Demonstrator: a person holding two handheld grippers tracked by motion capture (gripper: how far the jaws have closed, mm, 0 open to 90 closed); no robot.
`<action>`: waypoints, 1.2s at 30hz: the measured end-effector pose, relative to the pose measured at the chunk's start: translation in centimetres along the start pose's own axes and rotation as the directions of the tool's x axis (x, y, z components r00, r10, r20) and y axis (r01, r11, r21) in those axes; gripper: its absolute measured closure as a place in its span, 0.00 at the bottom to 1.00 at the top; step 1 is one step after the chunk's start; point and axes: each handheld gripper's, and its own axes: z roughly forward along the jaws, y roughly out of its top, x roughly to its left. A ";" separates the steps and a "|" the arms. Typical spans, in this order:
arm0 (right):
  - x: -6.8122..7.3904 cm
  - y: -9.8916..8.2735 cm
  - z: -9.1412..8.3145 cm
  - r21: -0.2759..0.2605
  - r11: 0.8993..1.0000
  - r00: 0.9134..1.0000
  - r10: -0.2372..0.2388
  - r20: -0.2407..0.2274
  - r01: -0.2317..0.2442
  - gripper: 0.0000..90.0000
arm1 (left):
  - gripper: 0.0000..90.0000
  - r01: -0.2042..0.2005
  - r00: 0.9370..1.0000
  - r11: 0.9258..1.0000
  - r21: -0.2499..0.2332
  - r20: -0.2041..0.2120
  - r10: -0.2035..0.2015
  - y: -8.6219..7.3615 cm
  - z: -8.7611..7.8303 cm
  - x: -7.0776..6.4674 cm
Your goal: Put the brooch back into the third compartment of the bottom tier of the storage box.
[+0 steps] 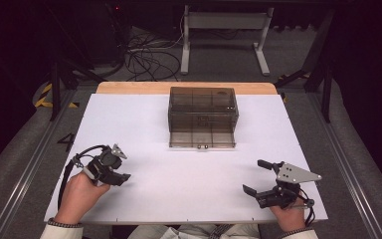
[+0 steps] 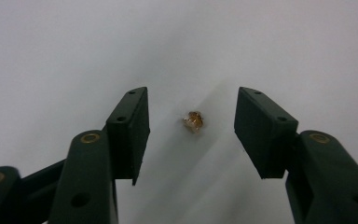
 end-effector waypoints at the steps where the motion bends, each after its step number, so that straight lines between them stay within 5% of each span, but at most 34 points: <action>1: 0.0 0.0 0.0 0.001 1.000 1.000 0.000 0.000 0.000 0.03 | 0.54 -0.001 1.000 1.000 0.005 0.000 0.001 0.0 0.1 -0.1; 23: 0.0 0.0 0.0 0.002 1.000 1.000 -0.005 -0.004 0.005 0.03 | 0.87 -0.043 0.999 0.992 0.116 0.017 0.041 0.3 1.4 -0.4; 36: 0.0 0.0 -0.1 0.001 1.000 1.000 -0.006 -0.004 0.006 0.03 | 0.88 -0.046 0.999 0.992 0.114 0.007 0.045 0.3 1.4 -0.6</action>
